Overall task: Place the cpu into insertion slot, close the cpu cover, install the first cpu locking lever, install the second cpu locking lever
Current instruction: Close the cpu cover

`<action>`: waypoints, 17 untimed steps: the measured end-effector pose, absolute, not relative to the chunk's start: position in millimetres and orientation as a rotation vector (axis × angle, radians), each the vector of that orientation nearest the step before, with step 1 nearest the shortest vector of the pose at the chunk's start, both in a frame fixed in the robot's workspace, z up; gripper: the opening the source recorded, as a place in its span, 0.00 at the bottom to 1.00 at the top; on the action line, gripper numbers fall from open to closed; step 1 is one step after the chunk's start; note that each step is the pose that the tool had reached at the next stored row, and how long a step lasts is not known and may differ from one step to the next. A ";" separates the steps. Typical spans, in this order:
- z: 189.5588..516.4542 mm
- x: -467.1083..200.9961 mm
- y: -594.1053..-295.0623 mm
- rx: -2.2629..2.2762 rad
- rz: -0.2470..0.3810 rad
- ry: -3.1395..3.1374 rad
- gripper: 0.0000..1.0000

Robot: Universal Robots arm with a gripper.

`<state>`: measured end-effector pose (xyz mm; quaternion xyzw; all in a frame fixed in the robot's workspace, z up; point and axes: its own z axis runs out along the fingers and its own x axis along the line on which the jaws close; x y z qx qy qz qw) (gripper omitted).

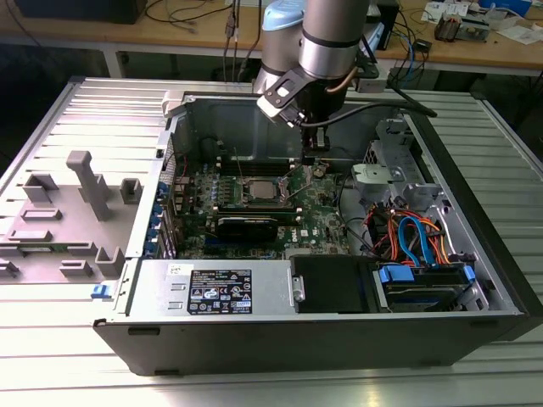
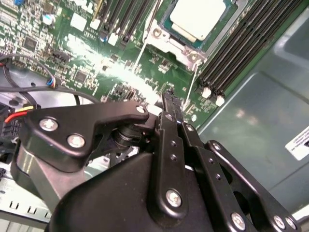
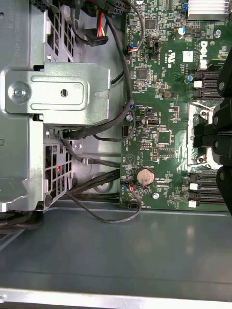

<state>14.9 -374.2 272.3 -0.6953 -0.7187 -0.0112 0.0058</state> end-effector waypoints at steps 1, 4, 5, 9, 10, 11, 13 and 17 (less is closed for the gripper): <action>272.1 17.1 -374.1 -2.176 -0.035 -2.249 0.11; 271.3 24.3 -374.1 -2.176 -0.034 -2.249 0.11; 271.0 26.6 -374.1 -2.176 -0.034 -2.249 0.11; 270.7 29.1 -374.1 -2.176 -0.035 -2.249 0.11; 270.7 29.1 -374.1 -2.176 -0.035 -2.249 0.11; 270.7 29.2 -374.1 -2.176 -0.035 -2.249 0.11; 270.8 29.2 -374.1 -2.176 -0.035 -2.249 0.11; 270.4 31.6 -374.1 -2.175 -0.036 -2.249 0.11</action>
